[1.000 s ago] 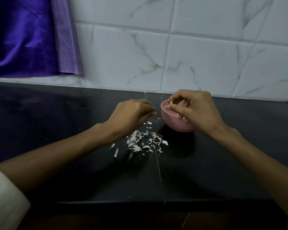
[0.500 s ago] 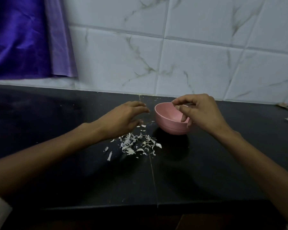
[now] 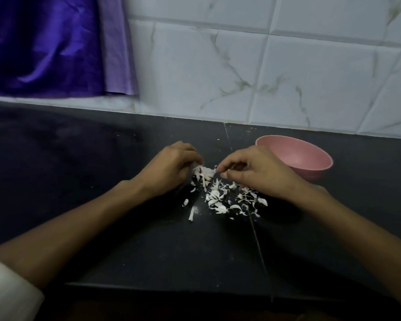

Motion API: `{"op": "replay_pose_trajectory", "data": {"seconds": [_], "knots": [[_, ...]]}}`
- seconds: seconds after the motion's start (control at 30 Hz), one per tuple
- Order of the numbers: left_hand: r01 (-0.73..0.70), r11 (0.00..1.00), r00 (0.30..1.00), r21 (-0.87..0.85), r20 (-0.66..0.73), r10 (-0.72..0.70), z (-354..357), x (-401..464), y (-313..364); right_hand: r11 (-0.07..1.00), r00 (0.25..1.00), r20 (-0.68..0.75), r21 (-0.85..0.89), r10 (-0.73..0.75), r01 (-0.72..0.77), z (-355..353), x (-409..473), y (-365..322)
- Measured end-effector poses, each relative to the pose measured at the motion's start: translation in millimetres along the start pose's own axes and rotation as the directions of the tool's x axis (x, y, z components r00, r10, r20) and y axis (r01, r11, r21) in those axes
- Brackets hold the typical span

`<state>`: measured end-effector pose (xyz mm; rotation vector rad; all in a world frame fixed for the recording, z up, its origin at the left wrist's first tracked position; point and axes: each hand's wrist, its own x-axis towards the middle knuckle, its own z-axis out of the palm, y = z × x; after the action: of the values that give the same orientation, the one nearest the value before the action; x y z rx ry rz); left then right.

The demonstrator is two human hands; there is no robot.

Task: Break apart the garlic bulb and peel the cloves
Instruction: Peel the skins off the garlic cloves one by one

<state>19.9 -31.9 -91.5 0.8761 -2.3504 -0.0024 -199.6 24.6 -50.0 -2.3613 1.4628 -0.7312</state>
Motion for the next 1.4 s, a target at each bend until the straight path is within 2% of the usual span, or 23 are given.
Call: {"op": "replay_pose_trajectory", "data": {"seconds": [0.1, 0.33, 0.47, 0.57, 0.63, 0.7, 0.73, 0.8, 0.87, 0.97, 1.03, 1.2, 1.3, 1.4], "knots": [[0.008, 1.0, 0.999, -0.008, -0.033, -0.008, -2.0, 0.0, -1.8, 0.999, 0.999, 0.036, -0.044, 0.015, -0.014, 9.1, 10.2, -0.9], [-0.013, 0.999, 1.0, -0.03, -0.023, 0.012, 1.8, -0.7, 1.1, 0.954, 0.997, 0.073, -0.299, 0.001, 0.021, 28.6, 25.5, -0.2], [-0.022, 1.0, 0.999, -0.022, -0.037, 0.022, 3.6, -0.1, -2.2, 0.921, 0.998, 0.048, -0.386, -0.038, 0.053, 33.4, 24.7, 0.6], [-0.01, 0.999, 0.998, -0.049, -0.055, 0.007, 5.3, -0.4, -0.6, 0.923, 0.998, 0.009, -0.382, -0.055, 0.054, 31.3, 21.5, 4.2], [0.048, 0.991, 0.995, -0.124, -0.077, -0.058, 5.4, -0.1, 2.8, 0.964, 0.998, -0.05, -0.263, -0.037, 0.022, 24.9, 18.8, 8.9], [0.149, 0.945, 0.982, -0.292, -0.069, -0.176, 4.1, 0.4, 8.7, 0.999, 0.996, -0.085, 0.028, 0.04, -0.038, 16.4, 13.7, 12.4], [0.201, 0.891, 0.971, -0.407, -0.036, -0.236, 3.4, 1.2, 12.1, 0.979, 0.994, -0.072, 0.192, 0.086, -0.071, 12.5, 10.2, 13.4], [0.286, 0.718, 0.946, -0.635, 0.066, -0.319, 1.6, 2.0, 18.5, 0.897, 0.988, -0.033, 0.426, 0.148, -0.12, 7.3, 2.7, 14.4], [0.328, 0.567, 0.926, -0.755, 0.14, -0.35, 0.9, 1.9, 22.5, 0.813, 0.984, 0.012, 0.562, 0.178, -0.153, 7.1, -3.4, 15.5], [0.362, 0.449, 0.907, -0.817, 0.197, -0.373, 2.7, 0.2, 28.2, 0.706, 0.976, 0.083, 0.678, 0.203, -0.205, 10.6, -7.8, 18.2], [0.374, 0.374, 0.899, -0.849, 0.233, -0.37, 3.8, -1.0, 31.8, 0.677, 0.973, 0.107, 0.702, 0.207, -0.221, 12.5, -9.1, 18.5], [0.362, 0.417, 0.905, -0.833, 0.207, -0.372, 6.5, -3.3, 35.8, 0.592, 0.965, 0.196, 0.762, 0.175, -0.262, 18.2, -14.1, 18.6], [0.318, 0.498, 0.921, -0.807, 0.139, -0.364, 6.1, -2.6, 37.1, 0.497, 0.956, 0.239, 0.817, 0.169, -0.292, 20.2, -16.1, 18.3], [0.292, 0.548, 0.928, -0.784, 0.095, -0.359, 3.9, -2.0, 37.4, 0.504, 0.961, 0.22, 0.819, 0.169, -0.276, 20.7, -15.3, 16.4]]}}
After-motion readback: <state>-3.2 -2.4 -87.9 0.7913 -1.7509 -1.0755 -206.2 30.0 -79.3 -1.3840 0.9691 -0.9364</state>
